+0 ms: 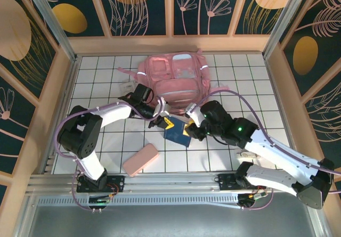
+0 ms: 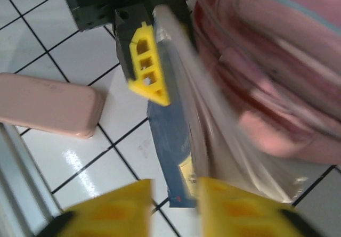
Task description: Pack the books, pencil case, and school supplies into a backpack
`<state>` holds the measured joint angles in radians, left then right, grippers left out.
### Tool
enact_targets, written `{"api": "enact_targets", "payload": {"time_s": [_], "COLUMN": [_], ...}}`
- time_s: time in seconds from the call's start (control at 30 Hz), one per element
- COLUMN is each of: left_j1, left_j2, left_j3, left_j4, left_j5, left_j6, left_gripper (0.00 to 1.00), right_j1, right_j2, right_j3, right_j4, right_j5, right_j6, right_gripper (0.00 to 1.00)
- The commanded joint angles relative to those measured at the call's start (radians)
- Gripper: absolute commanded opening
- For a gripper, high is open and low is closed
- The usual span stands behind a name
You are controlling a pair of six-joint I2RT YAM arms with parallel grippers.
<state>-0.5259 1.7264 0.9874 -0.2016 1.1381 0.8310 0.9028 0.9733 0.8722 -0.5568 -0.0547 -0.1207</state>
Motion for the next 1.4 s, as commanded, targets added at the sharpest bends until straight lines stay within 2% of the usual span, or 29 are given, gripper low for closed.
{"api": "enact_targets", "payload": {"time_s": [0.0,0.07,0.13,0.23,0.27,0.3,0.37,0.5,0.57,0.63,0.7,0.77,0.83,0.9,0.93,1.0,1.03,1.17,1.27,1.37], "left_j1": [-0.006,-0.006,-0.005,-0.005,-0.005,-0.005,-0.005,-0.004,-0.005,-0.005,-0.005,-0.006,-0.006,-0.005,-0.006,-0.006,-0.005,-0.006,-0.012,-0.04], "left_j2": [-0.079,-0.103,-0.122,-0.157,-0.166,-0.176,-0.187,-0.214,-0.231,-0.244,-0.248,-0.242,-0.244,-0.255,-0.262,-0.275,-0.28,-0.262,-0.205,-0.154], "left_j3": [-0.009,-0.009,-0.006,0.008,0.009,0.012,0.025,0.051,0.041,0.025,0.021,0.028,0.03,0.03,0.031,0.031,0.027,0.016,-0.007,0.011], "left_j4": [-0.021,-0.004,-0.008,0.036,0.062,0.086,0.111,0.133,0.219,0.304,0.329,0.317,0.314,0.32,0.321,0.325,0.315,0.175,0.237,0.211], "left_j5": [0.103,0.131,0.174,0.205,0.216,0.234,0.254,0.219,0.194,0.176,0.193,0.197,0.185,0.163,0.143,0.054,-0.015,-0.297,-0.534,-0.675], "left_j6": [0.098,0.067,0.039,-0.029,-0.061,-0.089,-0.125,-0.161,-0.23,-0.307,-0.326,-0.33,-0.329,-0.329,-0.328,-0.334,-0.319,-0.069,-0.024,0.136], "left_gripper": [0.0,0.0,0.0,0.0,0.0,0.0,0.0,0.0,0.0,0.0,0.0,0.01,0.04,0.08,0.1,0.78,0.99,0.99,0.99,0.99], "right_j1": [-0.015,-0.038,-0.092,-0.204,-0.234,-0.26,-0.292,-0.307,-0.306,-0.309,-0.316,-0.332,-0.349,-0.392,-0.408,-0.435,-0.447,-0.504,-0.587,-0.692], "right_j2": [-0.056,-0.108,-0.156,-0.227,-0.251,-0.274,-0.301,-0.292,-0.28,-0.264,-0.259,-0.269,-0.281,-0.297,-0.304,-0.307,-0.302,-0.268,-0.236,-0.196], "right_j3": [-0.021,-0.06,-0.092,-0.155,-0.186,-0.226,-0.286,-0.367,-0.402,-0.432,-0.459,-0.481,-0.489,-0.489,-0.484,-0.459,-0.436,-0.315,-0.248,-0.192], "right_j4": [0.073,0.103,0.149,0.223,0.259,0.308,0.398,0.553,0.611,0.682,0.754,0.821,0.863,0.881,0.878,0.833,0.785,0.588,0.503,0.41], "right_j5": [0.049,0.003,-0.051,-0.236,-0.274,-0.306,-0.375,-0.568,-0.623,-0.635,-0.603,-0.599,-0.621,-0.628,-0.64,-0.652,-0.653,-0.557,-0.481,-0.439], "right_j6": [-0.101,-0.114,-0.081,-0.087,-0.091,-0.092,-0.108,-0.114,-0.117,-0.113,-0.105,-0.091,-0.067,-0.037,-0.029,-0.022,-0.031,-0.041,0.019,0.049], "right_gripper": [0.59,0.69,0.74,0.79,0.94,0.97,0.97,0.93,0.87,0.57,0.29,0.09,0.0,0.0,0.0,0.0,0.0,0.0,0.0,0.0]}}
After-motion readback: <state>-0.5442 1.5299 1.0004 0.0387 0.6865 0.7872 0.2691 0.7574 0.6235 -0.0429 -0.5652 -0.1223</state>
